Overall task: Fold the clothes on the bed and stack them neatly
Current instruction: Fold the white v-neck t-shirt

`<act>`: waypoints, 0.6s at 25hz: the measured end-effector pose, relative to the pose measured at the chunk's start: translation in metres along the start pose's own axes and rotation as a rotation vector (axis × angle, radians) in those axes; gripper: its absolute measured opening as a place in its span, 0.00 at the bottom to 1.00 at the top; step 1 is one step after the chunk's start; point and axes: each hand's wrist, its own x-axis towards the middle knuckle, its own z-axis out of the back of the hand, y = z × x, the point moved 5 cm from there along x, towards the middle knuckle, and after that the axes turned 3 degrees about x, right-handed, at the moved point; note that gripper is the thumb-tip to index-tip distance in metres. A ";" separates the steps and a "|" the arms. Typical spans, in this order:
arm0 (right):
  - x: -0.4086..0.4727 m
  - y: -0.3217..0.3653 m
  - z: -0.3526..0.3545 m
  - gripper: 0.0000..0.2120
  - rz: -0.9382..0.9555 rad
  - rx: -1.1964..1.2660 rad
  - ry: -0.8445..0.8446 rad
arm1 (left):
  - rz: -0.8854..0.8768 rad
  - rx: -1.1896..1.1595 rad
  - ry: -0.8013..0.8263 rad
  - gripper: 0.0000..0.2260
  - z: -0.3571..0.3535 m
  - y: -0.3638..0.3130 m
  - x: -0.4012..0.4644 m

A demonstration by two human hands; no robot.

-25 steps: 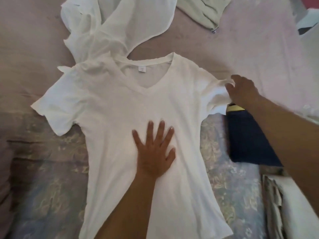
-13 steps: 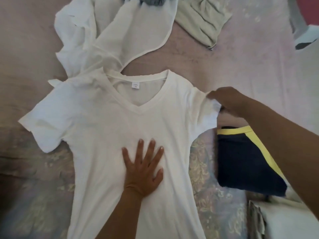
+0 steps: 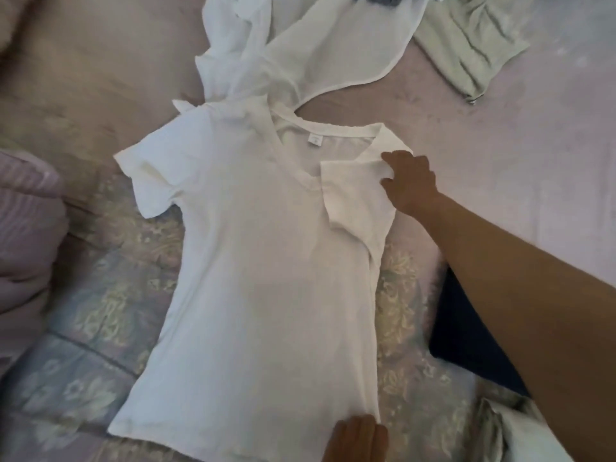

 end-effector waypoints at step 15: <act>0.027 -0.022 0.024 0.15 0.068 0.074 -0.012 | 1.533 -0.738 -0.497 0.04 0.040 0.070 -0.091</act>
